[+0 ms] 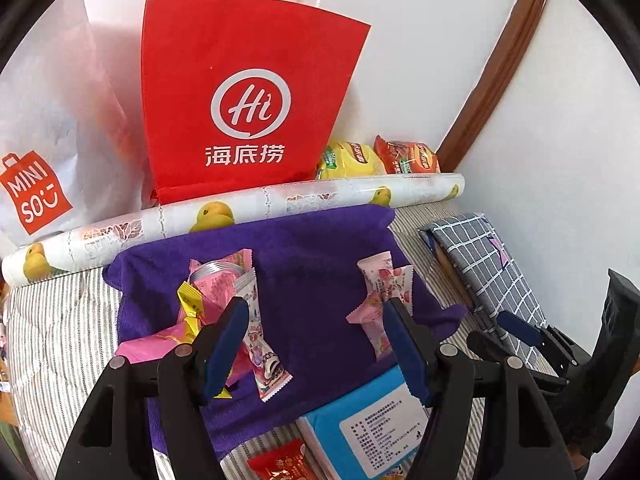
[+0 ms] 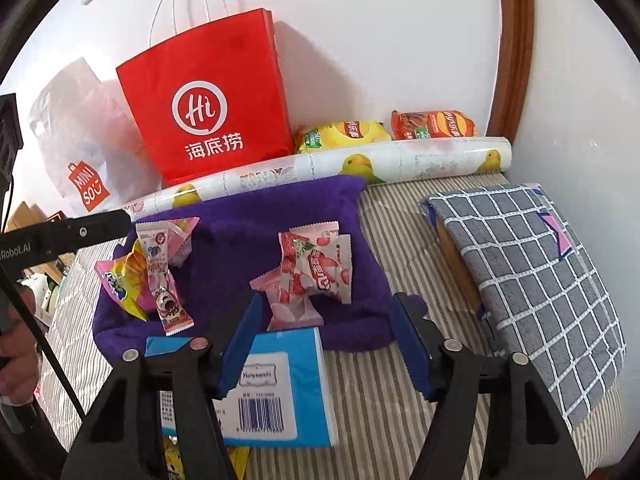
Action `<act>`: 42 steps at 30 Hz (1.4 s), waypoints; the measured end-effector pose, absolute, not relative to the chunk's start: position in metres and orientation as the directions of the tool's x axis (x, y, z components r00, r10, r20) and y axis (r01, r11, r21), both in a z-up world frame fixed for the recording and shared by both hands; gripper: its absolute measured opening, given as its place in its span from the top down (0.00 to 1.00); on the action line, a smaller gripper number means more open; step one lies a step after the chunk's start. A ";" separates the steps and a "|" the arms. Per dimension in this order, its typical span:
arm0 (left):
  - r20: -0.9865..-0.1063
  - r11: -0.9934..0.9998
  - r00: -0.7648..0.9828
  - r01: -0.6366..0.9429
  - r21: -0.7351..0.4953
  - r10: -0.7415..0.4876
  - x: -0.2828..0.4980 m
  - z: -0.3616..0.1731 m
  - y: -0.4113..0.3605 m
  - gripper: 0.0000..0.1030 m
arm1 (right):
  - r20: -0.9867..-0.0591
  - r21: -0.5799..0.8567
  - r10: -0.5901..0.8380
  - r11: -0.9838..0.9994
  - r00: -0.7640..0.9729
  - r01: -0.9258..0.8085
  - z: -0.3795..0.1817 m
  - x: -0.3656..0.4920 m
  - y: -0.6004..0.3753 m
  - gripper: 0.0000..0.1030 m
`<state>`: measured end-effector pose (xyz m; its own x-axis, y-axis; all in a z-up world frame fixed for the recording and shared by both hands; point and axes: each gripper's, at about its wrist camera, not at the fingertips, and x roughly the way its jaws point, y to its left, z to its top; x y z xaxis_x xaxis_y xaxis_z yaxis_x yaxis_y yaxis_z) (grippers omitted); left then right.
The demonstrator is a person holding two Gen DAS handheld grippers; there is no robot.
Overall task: Organize snacks
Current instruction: 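Move both tools back toward the remaining snack pile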
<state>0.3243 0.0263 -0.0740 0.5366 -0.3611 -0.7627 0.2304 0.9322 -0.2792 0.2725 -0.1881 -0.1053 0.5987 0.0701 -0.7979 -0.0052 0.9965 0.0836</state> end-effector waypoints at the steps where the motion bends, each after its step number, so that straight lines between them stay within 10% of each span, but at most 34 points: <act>1: -0.763 0.932 0.537 0.234 -0.276 -0.360 0.324 -0.073 0.025 0.34 | -0.797 0.085 0.070 0.996 0.600 -0.005 -0.104 0.270 -0.189 0.38; 42: -0.792 0.958 0.541 0.111 -0.266 -0.283 0.192 -0.078 0.077 0.34 | -0.847 0.193 0.261 0.963 0.464 -0.189 -0.126 0.150 -0.143 0.48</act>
